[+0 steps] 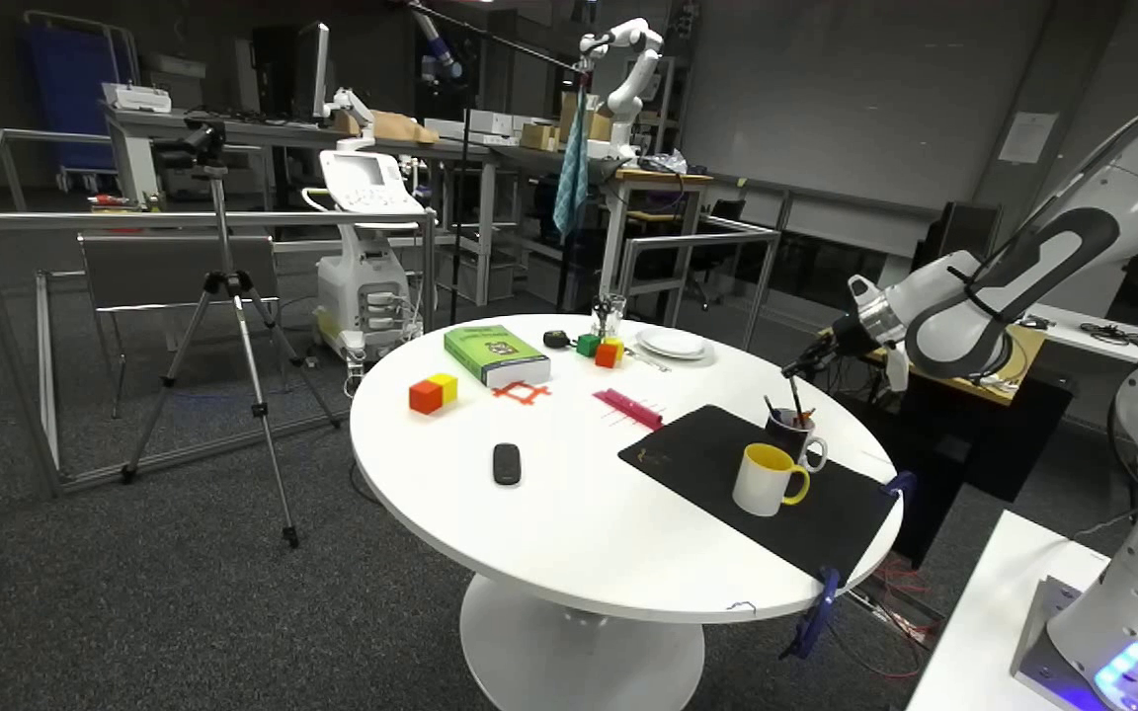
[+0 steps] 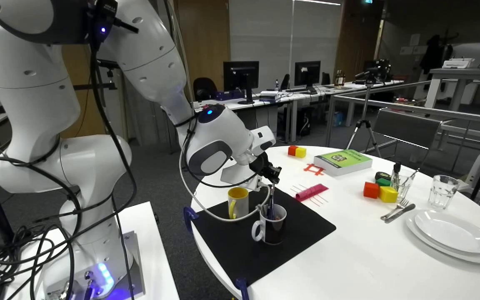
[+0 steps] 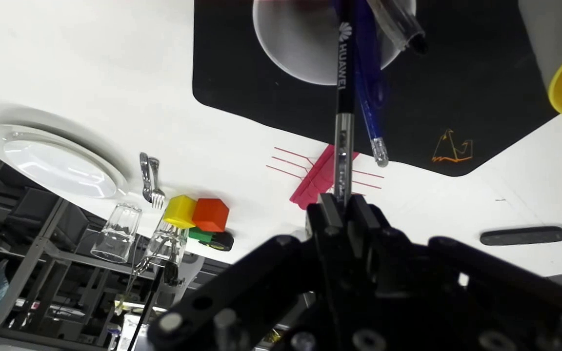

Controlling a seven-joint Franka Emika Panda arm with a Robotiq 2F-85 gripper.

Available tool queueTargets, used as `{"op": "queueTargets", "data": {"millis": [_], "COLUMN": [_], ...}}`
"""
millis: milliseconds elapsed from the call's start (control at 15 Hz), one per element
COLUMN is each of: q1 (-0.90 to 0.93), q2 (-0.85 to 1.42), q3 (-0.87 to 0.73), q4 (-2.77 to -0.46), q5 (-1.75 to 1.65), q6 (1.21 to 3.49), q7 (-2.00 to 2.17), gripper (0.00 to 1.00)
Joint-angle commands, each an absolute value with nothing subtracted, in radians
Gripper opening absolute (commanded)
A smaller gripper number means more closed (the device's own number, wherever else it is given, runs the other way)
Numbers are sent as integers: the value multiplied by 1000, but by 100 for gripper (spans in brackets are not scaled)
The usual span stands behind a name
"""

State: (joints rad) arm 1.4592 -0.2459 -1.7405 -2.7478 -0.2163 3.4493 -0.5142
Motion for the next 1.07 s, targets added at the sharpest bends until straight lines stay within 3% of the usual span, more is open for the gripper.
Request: {"op": "queueTargets", "data": {"millis": [0, 467, 533, 1000], "q1": [1476, 1494, 1494, 1504], "q2": [-243, -242, -243, -238], "q3": [-1760, -1792, -1796, -1822], "q4": [-2757, -2757, -2756, -2752], "q5": [-217, -214, -215, -214], "q6": [3444, 3435, 3431, 3429], "q7": [-528, -535, -535, -531], "gripper": [3, 3, 31, 81]}}
